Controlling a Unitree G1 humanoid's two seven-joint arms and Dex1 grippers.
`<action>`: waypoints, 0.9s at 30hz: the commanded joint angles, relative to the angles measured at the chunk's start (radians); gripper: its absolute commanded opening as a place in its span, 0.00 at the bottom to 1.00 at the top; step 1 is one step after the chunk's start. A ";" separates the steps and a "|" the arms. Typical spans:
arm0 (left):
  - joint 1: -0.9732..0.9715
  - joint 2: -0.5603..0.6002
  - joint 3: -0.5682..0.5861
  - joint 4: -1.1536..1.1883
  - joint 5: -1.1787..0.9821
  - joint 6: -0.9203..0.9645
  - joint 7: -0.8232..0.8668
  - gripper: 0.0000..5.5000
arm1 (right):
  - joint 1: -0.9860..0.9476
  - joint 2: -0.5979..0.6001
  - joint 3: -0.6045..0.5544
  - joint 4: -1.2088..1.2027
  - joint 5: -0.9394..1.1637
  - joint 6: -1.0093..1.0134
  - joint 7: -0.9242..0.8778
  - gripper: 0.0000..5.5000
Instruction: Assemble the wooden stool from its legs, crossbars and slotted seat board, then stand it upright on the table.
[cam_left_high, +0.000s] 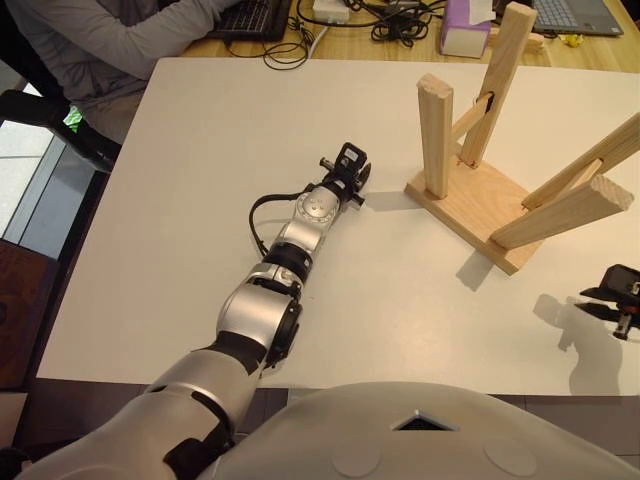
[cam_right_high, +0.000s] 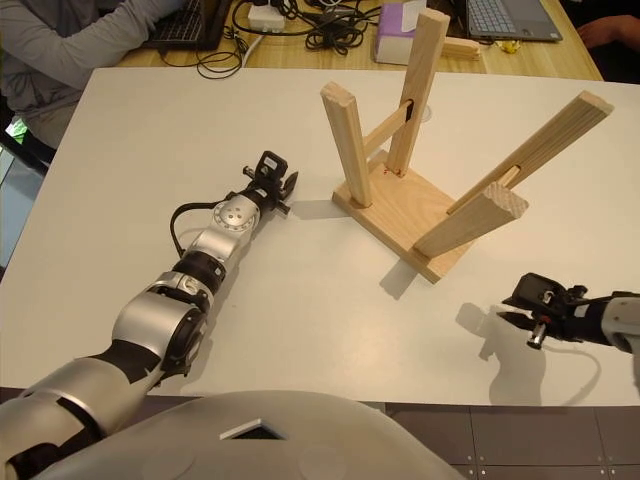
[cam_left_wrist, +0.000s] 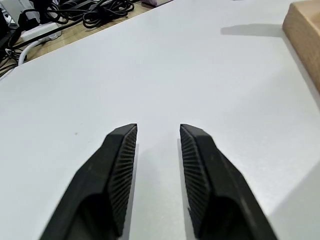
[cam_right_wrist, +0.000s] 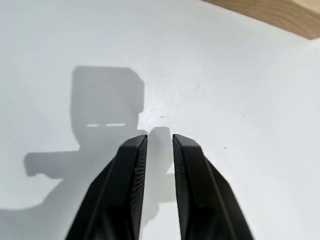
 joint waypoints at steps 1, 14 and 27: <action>-0.022 -0.069 0.001 0.069 0.007 -0.057 -0.018 0.17 | 0.016 0.106 0.074 -0.007 -0.006 0.013 -0.069 0.01; 0.020 -0.110 -0.032 0.132 0.064 -0.078 -0.083 0.00 | -0.018 0.175 0.141 -0.029 0.003 0.078 -0.130 0.00; 0.061 -0.155 -0.069 0.110 0.077 -0.154 -0.163 0.00 | -0.111 0.216 0.203 0.035 0.035 0.071 -0.120 0.00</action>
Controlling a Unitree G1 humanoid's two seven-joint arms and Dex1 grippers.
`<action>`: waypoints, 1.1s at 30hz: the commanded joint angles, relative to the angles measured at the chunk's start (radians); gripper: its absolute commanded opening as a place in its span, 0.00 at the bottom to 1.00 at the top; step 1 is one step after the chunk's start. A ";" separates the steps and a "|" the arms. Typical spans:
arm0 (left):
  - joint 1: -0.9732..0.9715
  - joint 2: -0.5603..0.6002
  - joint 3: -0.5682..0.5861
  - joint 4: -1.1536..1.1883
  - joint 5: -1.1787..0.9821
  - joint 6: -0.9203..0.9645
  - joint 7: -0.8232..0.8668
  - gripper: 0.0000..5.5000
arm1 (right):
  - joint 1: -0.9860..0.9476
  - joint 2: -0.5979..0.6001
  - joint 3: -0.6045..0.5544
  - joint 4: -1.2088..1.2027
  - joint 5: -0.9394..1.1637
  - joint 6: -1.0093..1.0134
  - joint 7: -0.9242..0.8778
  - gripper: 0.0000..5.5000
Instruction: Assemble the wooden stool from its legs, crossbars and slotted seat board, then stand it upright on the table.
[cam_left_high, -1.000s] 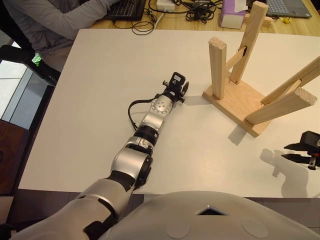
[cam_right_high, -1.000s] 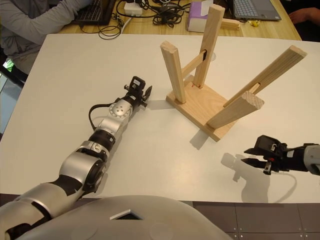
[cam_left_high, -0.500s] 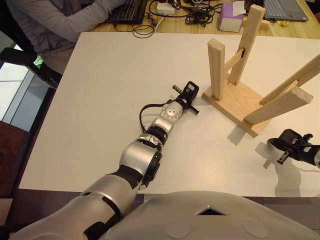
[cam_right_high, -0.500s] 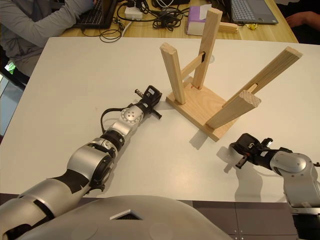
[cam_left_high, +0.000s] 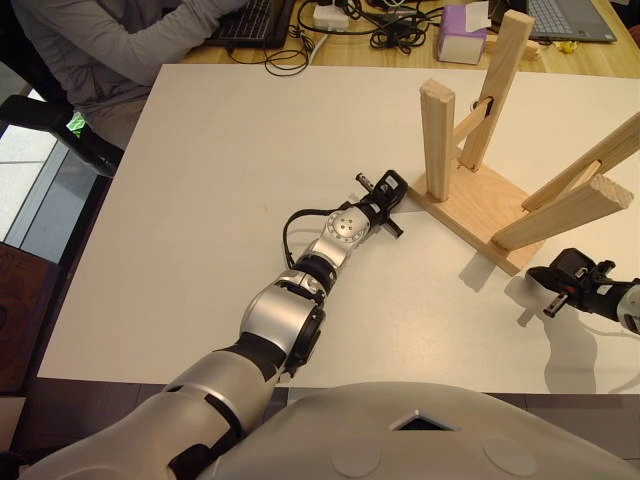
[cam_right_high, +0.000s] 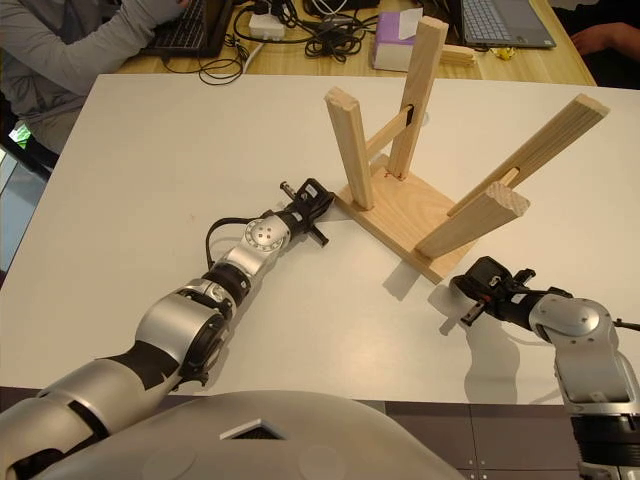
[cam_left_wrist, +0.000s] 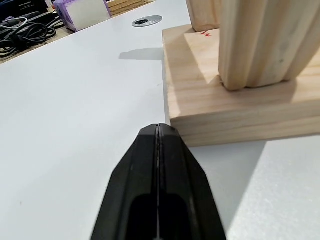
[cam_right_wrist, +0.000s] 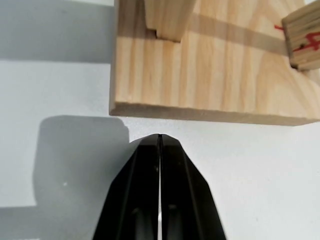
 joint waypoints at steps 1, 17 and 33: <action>0.058 -0.045 -0.026 -0.006 0.013 -0.011 -0.075 0.00 | -0.026 0.035 0.100 0.083 -0.013 0.022 0.032 0.00; 0.193 -0.024 -0.135 -0.167 0.038 -0.002 -0.184 0.00 | -0.208 -0.012 0.123 0.460 -0.093 -0.249 0.042 0.00; 0.123 -0.011 -0.103 -0.128 0.024 0.085 -0.063 0.00 | -0.340 -0.042 0.144 0.637 -0.147 -0.364 -0.007 0.00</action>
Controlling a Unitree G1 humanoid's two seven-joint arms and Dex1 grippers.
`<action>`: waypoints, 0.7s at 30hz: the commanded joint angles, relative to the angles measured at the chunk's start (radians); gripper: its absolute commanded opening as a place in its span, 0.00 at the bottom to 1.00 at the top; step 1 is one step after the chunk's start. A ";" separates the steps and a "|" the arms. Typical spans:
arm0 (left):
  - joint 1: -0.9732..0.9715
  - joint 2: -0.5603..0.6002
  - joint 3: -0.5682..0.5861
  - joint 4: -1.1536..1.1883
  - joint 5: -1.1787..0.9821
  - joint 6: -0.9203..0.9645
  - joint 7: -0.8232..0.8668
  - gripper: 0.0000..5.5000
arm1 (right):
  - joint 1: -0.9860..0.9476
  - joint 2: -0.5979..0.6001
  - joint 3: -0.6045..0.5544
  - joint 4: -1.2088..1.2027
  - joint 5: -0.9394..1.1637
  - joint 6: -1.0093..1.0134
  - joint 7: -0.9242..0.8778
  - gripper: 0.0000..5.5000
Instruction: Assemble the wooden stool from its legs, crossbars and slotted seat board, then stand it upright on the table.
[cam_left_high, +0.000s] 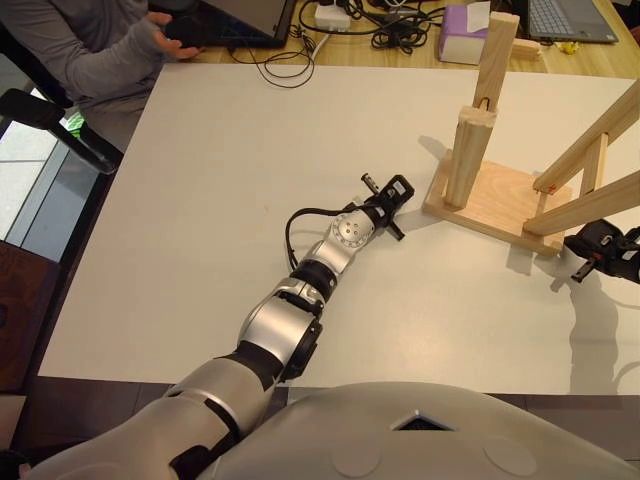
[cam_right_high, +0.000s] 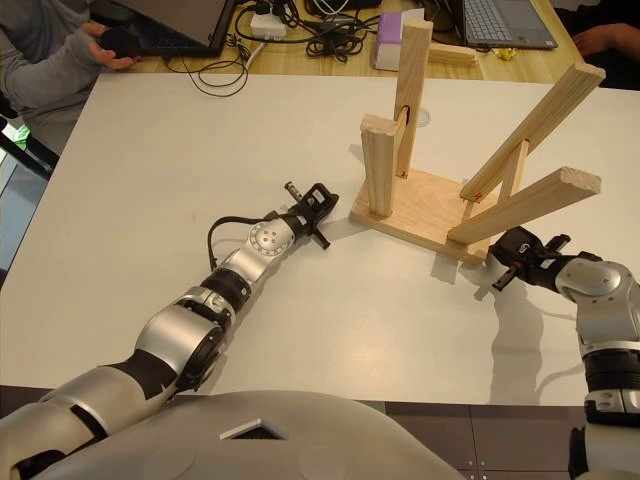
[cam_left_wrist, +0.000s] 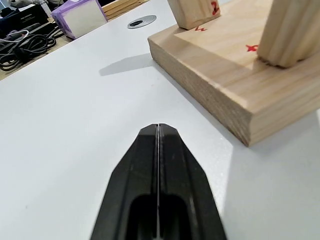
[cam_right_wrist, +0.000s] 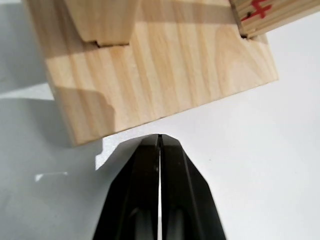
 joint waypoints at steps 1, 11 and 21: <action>0.066 -0.036 -0.021 0.026 -0.006 -0.004 -0.110 0.00 | -0.020 0.032 0.056 0.064 -0.033 -0.019 0.023 0.00; 0.156 0.018 -0.019 -0.096 -0.054 0.014 -0.242 0.00 | -0.149 0.105 0.096 0.146 0.029 -0.214 0.176 0.00; 0.360 0.168 -0.008 -0.449 -0.120 0.151 -0.284 0.00 | -0.267 0.209 0.161 0.321 -0.066 -0.332 0.090 0.00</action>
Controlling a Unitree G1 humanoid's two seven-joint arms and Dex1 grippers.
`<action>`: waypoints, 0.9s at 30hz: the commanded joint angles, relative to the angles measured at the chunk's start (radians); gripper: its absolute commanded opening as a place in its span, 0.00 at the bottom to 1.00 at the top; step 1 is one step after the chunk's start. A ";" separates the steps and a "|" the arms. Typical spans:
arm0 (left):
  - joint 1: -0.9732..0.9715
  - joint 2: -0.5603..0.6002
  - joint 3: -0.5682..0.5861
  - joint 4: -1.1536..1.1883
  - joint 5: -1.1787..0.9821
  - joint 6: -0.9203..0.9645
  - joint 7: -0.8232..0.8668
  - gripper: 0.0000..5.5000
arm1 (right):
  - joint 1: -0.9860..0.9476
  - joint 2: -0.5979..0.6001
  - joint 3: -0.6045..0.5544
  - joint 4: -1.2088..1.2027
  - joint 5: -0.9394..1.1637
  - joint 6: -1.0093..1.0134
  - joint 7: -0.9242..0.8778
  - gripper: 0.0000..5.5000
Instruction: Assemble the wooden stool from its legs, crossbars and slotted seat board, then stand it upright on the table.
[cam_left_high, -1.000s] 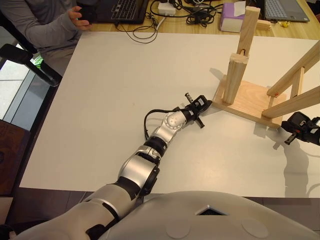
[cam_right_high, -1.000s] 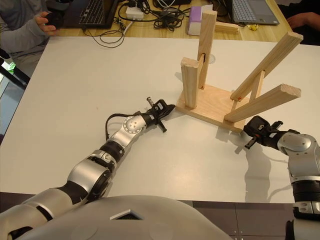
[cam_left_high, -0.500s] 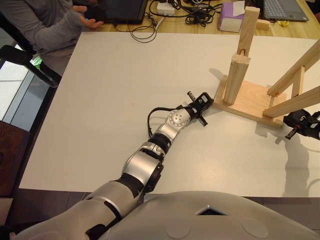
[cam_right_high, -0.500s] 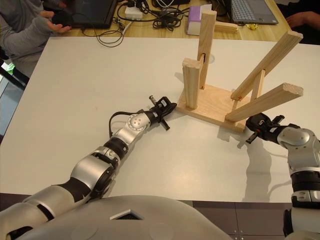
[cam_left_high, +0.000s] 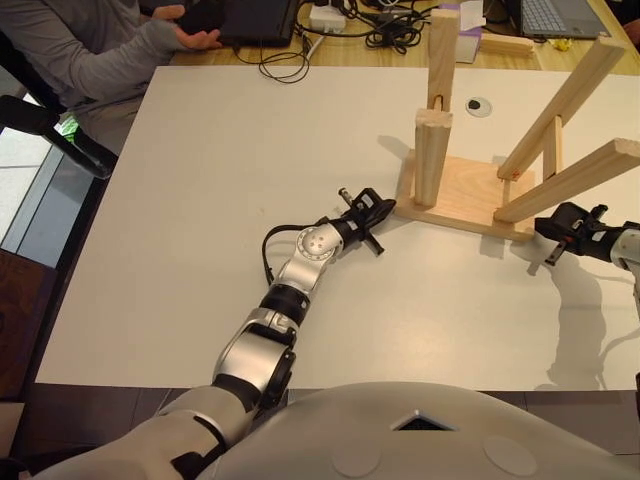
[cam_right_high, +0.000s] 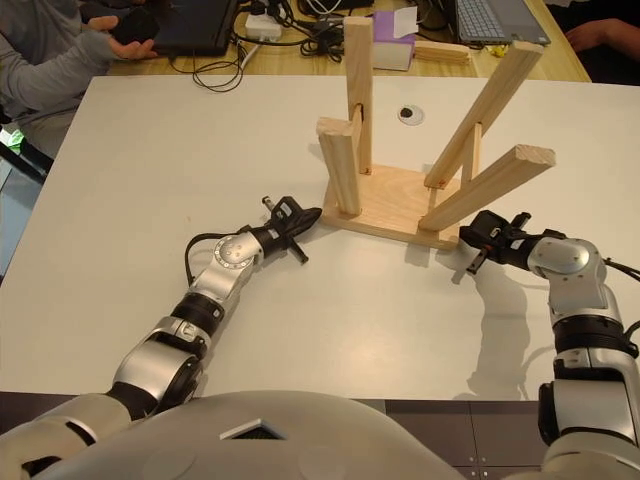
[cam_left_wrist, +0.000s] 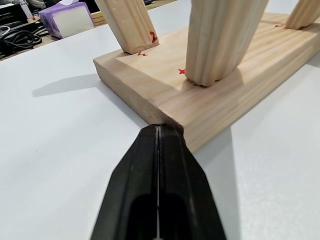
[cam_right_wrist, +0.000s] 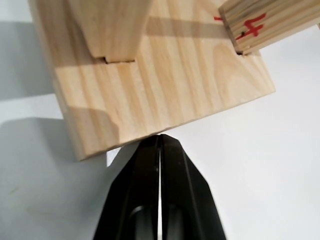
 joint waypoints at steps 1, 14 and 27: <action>0.103 0.028 -0.036 -0.073 0.012 0.091 -0.040 0.00 | -0.024 0.082 0.072 0.042 -0.040 -0.041 0.016 0.00; 0.279 0.135 0.027 -0.444 -0.052 0.258 0.001 0.00 | 0.017 0.150 0.139 -0.104 -0.023 -0.025 0.025 0.00; 0.353 0.219 0.084 -0.568 -0.085 0.342 0.016 0.00 | 0.045 0.207 0.117 -0.152 -0.015 0.014 -0.057 0.00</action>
